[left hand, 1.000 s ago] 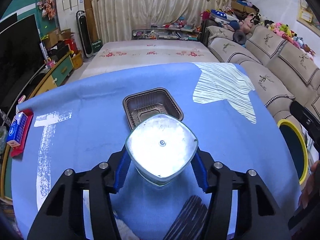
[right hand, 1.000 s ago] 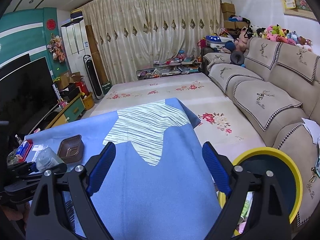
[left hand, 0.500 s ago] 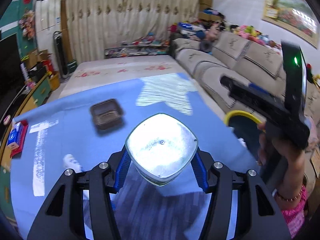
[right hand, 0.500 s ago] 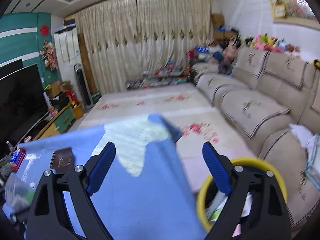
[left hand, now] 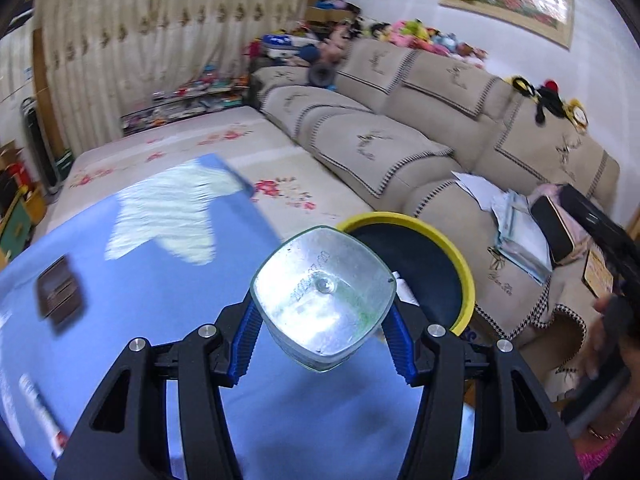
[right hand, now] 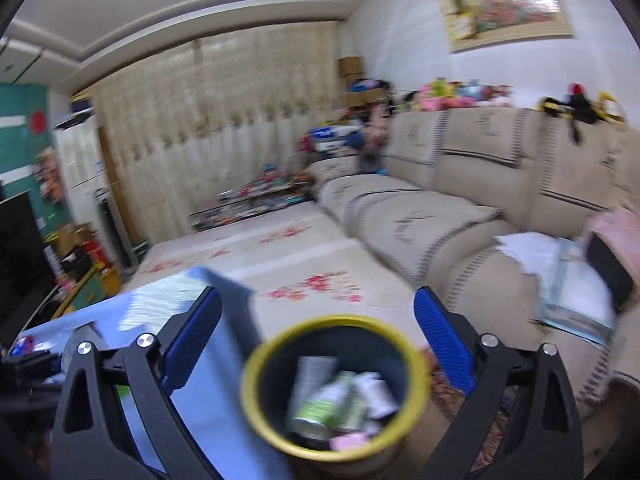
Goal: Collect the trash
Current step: 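Carry the clear cup over the bin and open the left gripper, then grasp the brown plastic food tray with the right gripper, then carry the brown tray over the bin and open the right gripper, then grasp the white squeeze tube with the left gripper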
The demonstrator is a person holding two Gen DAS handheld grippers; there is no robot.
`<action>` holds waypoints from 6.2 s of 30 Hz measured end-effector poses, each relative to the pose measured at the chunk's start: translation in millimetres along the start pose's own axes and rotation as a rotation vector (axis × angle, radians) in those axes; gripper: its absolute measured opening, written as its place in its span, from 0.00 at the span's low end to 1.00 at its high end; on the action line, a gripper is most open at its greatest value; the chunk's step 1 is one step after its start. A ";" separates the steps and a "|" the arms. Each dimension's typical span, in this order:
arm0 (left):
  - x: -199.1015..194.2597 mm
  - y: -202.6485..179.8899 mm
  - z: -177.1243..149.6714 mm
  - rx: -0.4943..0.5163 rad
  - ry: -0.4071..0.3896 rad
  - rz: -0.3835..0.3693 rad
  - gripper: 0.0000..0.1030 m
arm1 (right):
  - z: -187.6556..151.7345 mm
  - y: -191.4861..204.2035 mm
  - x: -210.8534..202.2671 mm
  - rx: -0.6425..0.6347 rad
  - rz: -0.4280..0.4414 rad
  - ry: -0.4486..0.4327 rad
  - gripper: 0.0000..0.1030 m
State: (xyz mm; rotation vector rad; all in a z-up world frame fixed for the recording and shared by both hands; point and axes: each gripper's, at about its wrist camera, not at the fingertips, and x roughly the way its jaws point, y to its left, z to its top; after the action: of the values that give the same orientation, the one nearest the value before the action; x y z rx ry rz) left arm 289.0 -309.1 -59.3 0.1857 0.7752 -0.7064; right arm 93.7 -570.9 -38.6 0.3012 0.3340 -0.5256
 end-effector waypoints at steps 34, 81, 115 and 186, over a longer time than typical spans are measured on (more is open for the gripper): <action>-77.7 60.3 -8.5 -0.166 -0.360 0.187 0.95 | -18.8 13.8 13.2 -0.021 0.089 0.063 0.92; -171.1 298.2 -161.2 -0.623 -0.439 0.649 0.95 | -156.3 499.9 161.1 -0.667 0.587 0.555 0.81; -153.4 279.9 -151.5 -0.533 -0.400 0.650 0.95 | -33.4 212.0 81.6 -0.335 0.361 0.312 0.64; -47.6 241.1 -149.0 -0.581 0.074 0.516 0.40 | -43.9 215.2 104.7 -0.149 0.322 0.205 0.90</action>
State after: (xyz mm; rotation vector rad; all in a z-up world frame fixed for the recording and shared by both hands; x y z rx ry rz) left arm 334.8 -42.2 -155.4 -0.1187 0.9255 0.0269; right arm 283.4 -423.4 -76.8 0.2584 0.5101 -0.1512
